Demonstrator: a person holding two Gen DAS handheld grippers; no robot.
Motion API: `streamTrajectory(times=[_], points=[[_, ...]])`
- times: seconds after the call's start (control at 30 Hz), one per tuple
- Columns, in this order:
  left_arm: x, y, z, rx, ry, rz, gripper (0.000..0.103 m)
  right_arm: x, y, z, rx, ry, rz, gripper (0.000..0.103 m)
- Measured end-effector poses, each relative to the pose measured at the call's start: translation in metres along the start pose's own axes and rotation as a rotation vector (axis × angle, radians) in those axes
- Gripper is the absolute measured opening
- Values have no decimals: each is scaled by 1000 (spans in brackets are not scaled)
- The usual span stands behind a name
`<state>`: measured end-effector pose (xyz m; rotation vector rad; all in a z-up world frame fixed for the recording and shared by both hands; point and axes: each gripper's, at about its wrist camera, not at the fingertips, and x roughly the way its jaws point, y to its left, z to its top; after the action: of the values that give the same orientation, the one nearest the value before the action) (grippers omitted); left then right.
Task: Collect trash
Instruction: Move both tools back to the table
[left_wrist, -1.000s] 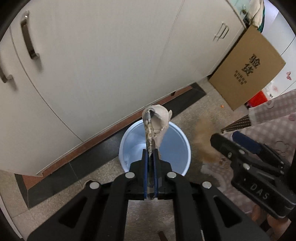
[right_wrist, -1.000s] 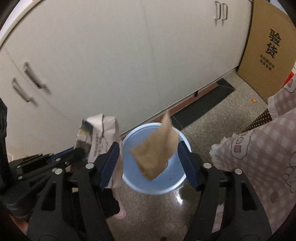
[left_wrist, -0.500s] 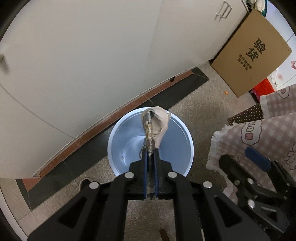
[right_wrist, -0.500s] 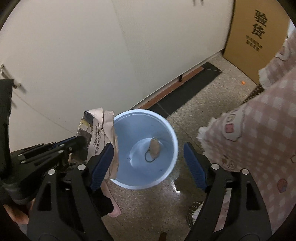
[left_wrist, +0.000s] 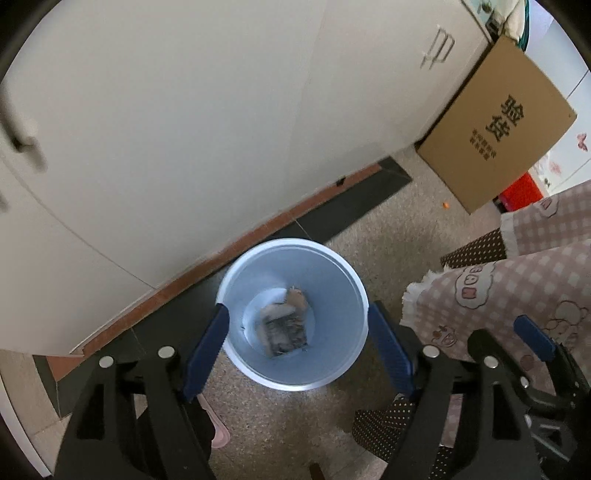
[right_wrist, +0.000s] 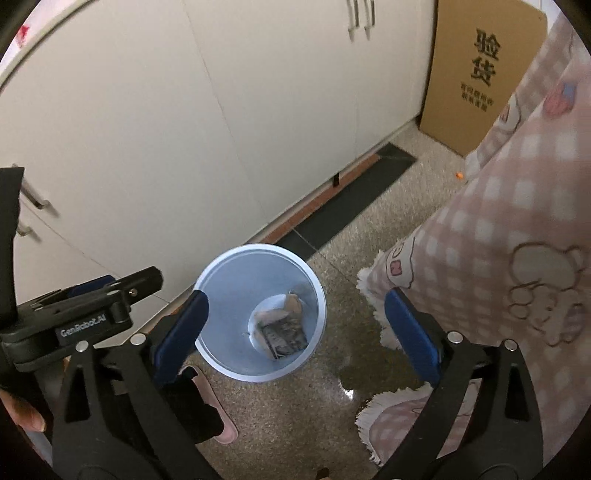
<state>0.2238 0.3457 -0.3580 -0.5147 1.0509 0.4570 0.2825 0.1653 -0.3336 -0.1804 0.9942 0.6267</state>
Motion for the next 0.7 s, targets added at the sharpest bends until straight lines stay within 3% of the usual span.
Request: streamTrajectory(times=[0.17,0.2,0.23,0.27,0.3,0.4,0.47,0.53,0.57,0.6,0.63,0.7], points=[[-56,6,-9,4,-94,43,75,-48,16,10,-38,-63,17,94],[-70,5,-11,18,-121,58,71,-58,19,10,-45,-80,17,80],[-83,4,-12,31,-148,74,66,-70,22,10,-55,-100,13,53],[-101,2,-14,48,-179,89,42,-87,27,12,-70,-122,8,38],[-113,1,-14,54,-195,91,26,-97,28,11,-75,-134,12,25],[-154,-1,-16,36,-255,33,12,-139,31,10,-84,-197,20,22],[-182,-11,-20,51,-302,-6,11,-167,30,7,-78,-242,25,22],[-210,-28,-25,74,-354,-57,14,-201,23,2,-61,-301,18,26],[-221,-36,-28,78,-376,-75,33,-215,19,1,-52,-328,14,33],[-231,-45,-32,80,-401,-94,66,-232,13,-3,-38,-363,7,64],[-244,-53,-36,81,-437,-115,78,-242,8,-5,-27,-387,-2,80],[-270,-78,-48,100,-519,-164,82,-275,-11,-15,2,-454,-38,80]])
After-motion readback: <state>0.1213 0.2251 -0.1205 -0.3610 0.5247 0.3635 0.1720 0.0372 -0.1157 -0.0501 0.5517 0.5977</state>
